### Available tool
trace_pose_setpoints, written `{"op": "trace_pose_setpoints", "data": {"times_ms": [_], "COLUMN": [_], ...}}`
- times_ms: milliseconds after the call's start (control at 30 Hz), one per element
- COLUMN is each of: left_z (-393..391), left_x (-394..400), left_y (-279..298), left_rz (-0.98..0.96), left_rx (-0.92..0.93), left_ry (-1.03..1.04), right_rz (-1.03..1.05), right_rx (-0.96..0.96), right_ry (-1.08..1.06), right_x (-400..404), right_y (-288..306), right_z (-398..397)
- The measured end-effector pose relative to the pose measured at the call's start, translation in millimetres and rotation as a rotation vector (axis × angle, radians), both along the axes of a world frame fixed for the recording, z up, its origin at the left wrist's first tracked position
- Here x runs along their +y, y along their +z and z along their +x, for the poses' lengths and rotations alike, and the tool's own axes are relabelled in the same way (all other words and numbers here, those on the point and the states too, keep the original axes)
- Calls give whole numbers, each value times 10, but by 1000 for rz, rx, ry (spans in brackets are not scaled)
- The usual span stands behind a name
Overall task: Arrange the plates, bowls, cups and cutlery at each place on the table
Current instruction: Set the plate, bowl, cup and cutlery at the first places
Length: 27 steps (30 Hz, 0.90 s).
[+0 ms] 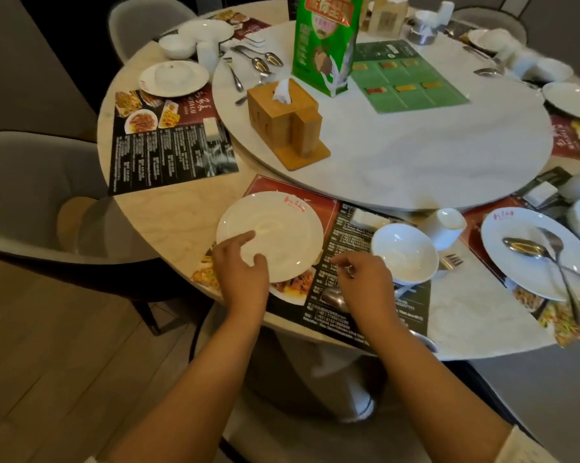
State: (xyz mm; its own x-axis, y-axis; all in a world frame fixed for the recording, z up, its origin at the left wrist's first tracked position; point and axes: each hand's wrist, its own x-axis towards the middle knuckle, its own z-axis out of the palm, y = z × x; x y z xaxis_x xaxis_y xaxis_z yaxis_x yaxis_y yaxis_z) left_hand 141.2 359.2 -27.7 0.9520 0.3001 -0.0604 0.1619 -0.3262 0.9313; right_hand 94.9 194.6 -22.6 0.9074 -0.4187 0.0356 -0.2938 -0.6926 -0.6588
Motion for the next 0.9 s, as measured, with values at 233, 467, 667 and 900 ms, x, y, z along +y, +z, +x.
{"op": "trace_pose_setpoints", "data": {"times_ms": [233,467,667,900], "left_z": [-306,-344,-325,-357], "left_x": [-457,-467,-438,-374], "left_y": [-133,-195,-159,-123], "left_rz": [-89,-124,-152,-220], "left_rx": [81,110,96,168], "left_ry": [-331,-313,-324,-440], "right_rz": [-91,-86,315,863], "right_rx": [241,412,224,95], "right_ry": [43,97,21,-141], "right_x": [-270,-278,-286,-4], "right_y": [-103,-79,270,444], "right_z": [-307,-304,-124,382]}}
